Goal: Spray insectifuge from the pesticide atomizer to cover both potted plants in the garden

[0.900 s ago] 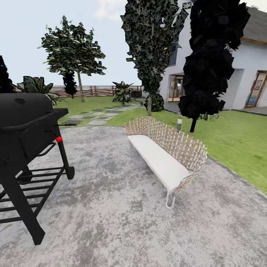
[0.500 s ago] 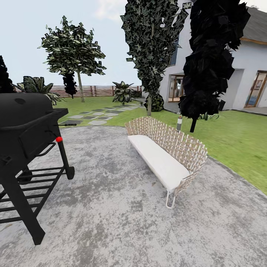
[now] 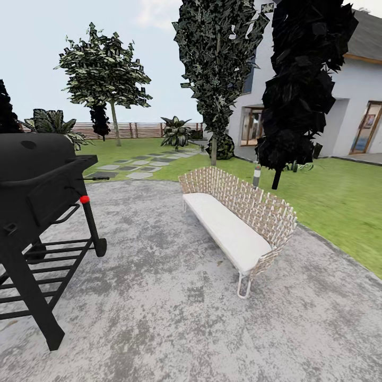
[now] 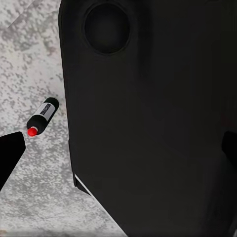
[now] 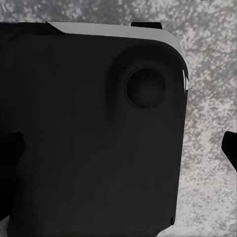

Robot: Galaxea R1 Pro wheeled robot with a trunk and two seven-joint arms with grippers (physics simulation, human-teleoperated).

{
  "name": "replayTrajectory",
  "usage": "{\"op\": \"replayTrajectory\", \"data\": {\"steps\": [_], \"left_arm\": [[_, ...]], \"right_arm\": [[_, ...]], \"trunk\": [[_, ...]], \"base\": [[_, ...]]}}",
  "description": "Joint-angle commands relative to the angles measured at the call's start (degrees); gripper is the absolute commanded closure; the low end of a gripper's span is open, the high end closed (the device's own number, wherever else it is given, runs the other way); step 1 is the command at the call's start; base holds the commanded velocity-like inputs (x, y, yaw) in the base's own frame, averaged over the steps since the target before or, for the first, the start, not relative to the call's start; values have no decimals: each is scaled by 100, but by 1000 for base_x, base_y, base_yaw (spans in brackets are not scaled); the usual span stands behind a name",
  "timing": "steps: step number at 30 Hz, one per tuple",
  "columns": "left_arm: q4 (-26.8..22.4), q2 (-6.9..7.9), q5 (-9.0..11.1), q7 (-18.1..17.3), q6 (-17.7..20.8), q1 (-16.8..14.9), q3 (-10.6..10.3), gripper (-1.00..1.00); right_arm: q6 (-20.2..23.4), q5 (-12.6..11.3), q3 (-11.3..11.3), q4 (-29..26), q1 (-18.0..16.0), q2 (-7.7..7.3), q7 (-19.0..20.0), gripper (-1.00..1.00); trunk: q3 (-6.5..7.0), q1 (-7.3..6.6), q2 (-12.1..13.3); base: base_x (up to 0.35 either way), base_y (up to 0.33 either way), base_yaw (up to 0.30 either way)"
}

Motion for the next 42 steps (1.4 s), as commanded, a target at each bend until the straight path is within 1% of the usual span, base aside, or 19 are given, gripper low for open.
{"op": "replayTrajectory", "data": {"steps": [1,19,21,25,27,28,29,30,31,33,34,38,39,40,42], "left_arm": [[0,0,1,-1,1,-1,1,-100],[-20,-2,1,-1,0,-1,-24,-100],[-105,-7,1,-1,0,-1,-37,-100],[-242,-8,1,-1,-22,-3,-42,-100],[-392,-3,-9,-1,-165,-3,-48,-100],[-510,4,-13,-1,-432,-6,-46,-100],[-543,9,-15,-1,-544,-7,-46,-100],[-599,15,-19,-1,-774,-8,-45,-100],[-622,17,-20,-1,-886,-10,-44,-100],[-681,28,-23,3,-1262,-15,-43,-100],[-703,35,-24,1,-1385,-22,-43,-100],[-749,105,-30,0,-1569,-145,-43,-100],[-756,121,-31,-1,-1583,-227,-46,-100],[-782,143,-42,-4,-1607,-474,-50,-100],[-800,154,-62,-7,-1618,-640,-54,-100]], "right_arm": [[-1,2,0,-1,-2,0,3,-100],[-13,0,-3,-5,-2,0,-4,-100],[-108,-2,-11,-8,-2,0,-5,-100],[-517,-3,-24,-6,-2,4,-5,-100],[-666,-3,-32,-10,-2,2,-8,-100],[-759,-3,-38,-30,-2,-2,-11,-100],[-790,-3,-39,-49,-2,-7,-12,-100],[-851,-3,-41,-112,-2,-24,-16,-100],[-883,-3,-41,-158,-2,-35,-22,-100],[-1016,-4,-43,-401,-2,-99,-88,-100],[-1090,-4,-45,-539,-2,-139,-152,-100],[-1386,-4,-51,-1040,-7,-239,-400,-100],[-1450,-7,-52,-1150,-8,-251,-426,-100],[-1717,-11,-54,-1532,-13,-267,-459,-100],[-1960,-17,-58,-1806,-34,-270,-471,-100]], "trunk": [[-4,0,-2],[-4,0,-2],[-4,0,-2],[-4,0,-2],[-4,0,-2],[-4,0,-2],[-4,0,-2],[-4,0,-2],[-4,0,-2],[-4,0,-2],[-4,0,-2],[-4,0,-2],[-4,0,-2],[-4,0,-2],[-4,0,-2]], "base": [[0,0,0],[0,0,0],[0,0,0],[0,0,0],[0,0,0],[0,0,0],[0,0,0],[0,0,0],[0,0,0],[0,0,0],[0,0,0],[0,0,0],[0,0,0],[0,0,0],[0,0,0]]}}
